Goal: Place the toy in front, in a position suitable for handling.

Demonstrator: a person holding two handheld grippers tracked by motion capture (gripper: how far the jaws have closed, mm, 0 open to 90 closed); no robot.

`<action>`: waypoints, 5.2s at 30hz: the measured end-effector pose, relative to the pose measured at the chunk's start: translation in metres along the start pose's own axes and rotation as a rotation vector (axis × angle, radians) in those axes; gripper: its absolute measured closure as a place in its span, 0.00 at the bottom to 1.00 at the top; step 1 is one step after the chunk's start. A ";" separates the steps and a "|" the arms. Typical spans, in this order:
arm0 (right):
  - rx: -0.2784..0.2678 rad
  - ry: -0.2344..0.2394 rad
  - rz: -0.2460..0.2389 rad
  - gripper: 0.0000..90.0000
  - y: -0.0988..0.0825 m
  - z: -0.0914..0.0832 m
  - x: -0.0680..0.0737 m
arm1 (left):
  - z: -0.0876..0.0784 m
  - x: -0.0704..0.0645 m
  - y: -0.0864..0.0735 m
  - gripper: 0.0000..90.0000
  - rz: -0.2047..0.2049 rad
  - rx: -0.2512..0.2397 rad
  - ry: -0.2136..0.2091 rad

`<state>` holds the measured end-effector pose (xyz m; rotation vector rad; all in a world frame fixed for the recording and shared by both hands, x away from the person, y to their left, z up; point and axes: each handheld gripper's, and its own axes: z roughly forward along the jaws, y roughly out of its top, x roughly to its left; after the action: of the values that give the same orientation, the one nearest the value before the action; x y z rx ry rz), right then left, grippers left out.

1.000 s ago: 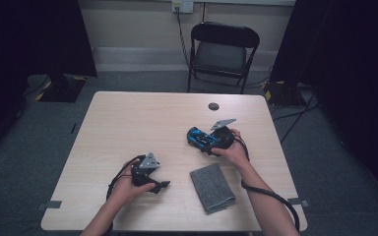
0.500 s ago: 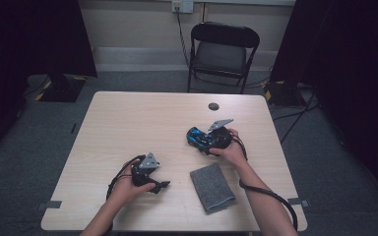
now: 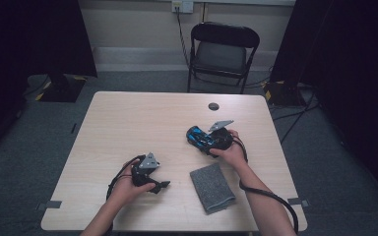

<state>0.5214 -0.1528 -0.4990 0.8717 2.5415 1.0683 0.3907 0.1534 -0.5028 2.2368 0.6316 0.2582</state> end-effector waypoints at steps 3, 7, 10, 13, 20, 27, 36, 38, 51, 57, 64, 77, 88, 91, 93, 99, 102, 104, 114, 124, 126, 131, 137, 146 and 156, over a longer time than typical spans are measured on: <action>0.005 -0.006 0.001 0.27 0.000 0.000 0.001 | 0.000 0.000 0.000 0.17 0.000 0.000 0.001; 0.017 -0.026 -0.001 0.27 0.002 -0.001 0.003 | 0.000 0.000 0.000 0.17 0.000 0.000 0.000; 0.015 -0.024 0.019 0.28 0.002 -0.004 0.002 | 0.000 0.000 0.000 0.17 0.000 0.000 0.001; 0.016 -0.024 0.027 0.28 0.001 -0.006 0.002 | 0.000 0.000 0.000 0.17 -0.001 0.000 0.000; 0.006 -0.042 0.033 0.28 0.002 -0.012 0.001 | 0.000 0.000 0.000 0.17 0.000 0.000 0.001; -0.007 -0.040 0.063 0.28 0.000 -0.018 -0.002 | 0.000 0.000 0.000 0.17 0.000 0.000 0.001; -0.067 -0.044 0.079 0.28 0.009 -0.021 0.006 | 0.000 0.000 0.000 0.17 -0.001 0.000 0.000; -0.080 -0.034 0.088 0.28 0.012 -0.020 0.008 | 0.000 0.000 0.000 0.17 -0.001 0.000 0.001; -0.082 -0.002 0.073 0.28 0.028 -0.001 0.035 | 0.000 0.000 0.000 0.17 -0.001 0.000 0.000; -0.062 -0.015 0.062 0.28 0.028 0.006 0.044 | 0.000 0.000 0.000 0.17 0.000 0.000 0.001; -0.042 -0.022 0.066 0.28 0.024 0.010 0.045 | 0.000 0.000 0.000 0.17 -0.001 0.000 0.000; -0.010 -0.011 0.063 0.28 0.015 0.013 0.043 | 0.000 0.000 0.000 0.17 -0.001 0.000 0.000; -0.002 0.011 0.056 0.28 0.011 0.009 0.039 | 0.000 0.000 0.000 0.17 0.000 0.000 0.000; 0.002 0.013 0.053 0.28 0.011 0.008 0.038 | 0.000 0.000 0.000 0.16 0.000 0.000 0.000; 0.006 0.017 0.041 0.28 0.010 0.008 0.038 | 0.000 0.000 0.000 0.17 0.000 0.000 0.000; 0.000 0.024 0.030 0.27 0.009 0.007 0.037 | 0.000 0.000 0.000 0.17 0.000 0.000 0.000; -0.005 0.022 0.033 0.19 0.006 0.003 0.034 | 0.000 0.000 0.000 0.16 -0.001 0.000 0.000; -0.016 0.033 0.043 0.18 0.004 -0.001 0.033 | 0.000 0.000 0.000 0.17 0.000 0.000 0.001; -0.027 0.031 0.039 0.16 -0.012 -0.020 0.031 | 0.000 0.000 0.000 0.16 -0.001 0.000 0.000; -0.030 0.054 0.032 0.25 -0.011 -0.020 0.031 | 0.000 0.000 0.000 0.17 -0.002 0.001 0.002; -0.034 0.047 0.025 0.25 -0.010 -0.019 0.032 | 0.000 0.000 0.000 0.17 -0.002 0.000 0.002; -0.029 0.042 0.028 0.23 -0.009 -0.018 0.032 | 0.000 0.000 0.000 0.17 -0.002 0.001 0.002; -0.028 0.039 0.034 0.21 -0.009 -0.019 0.032 | 0.000 0.000 0.000 0.17 -0.002 0.001 0.002; -0.040 0.034 0.043 0.19 -0.006 -0.022 0.031 | 0.000 -0.001 0.000 0.17 -0.008 0.000 0.009; -0.068 0.035 0.059 0.19 -0.004 -0.032 0.030 | 0.004 -0.016 0.021 0.23 -0.012 -0.077 -0.041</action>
<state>0.4823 -0.1548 -0.4795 0.9236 2.5057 1.1900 0.3855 0.1308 -0.4900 2.1584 0.6037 0.2262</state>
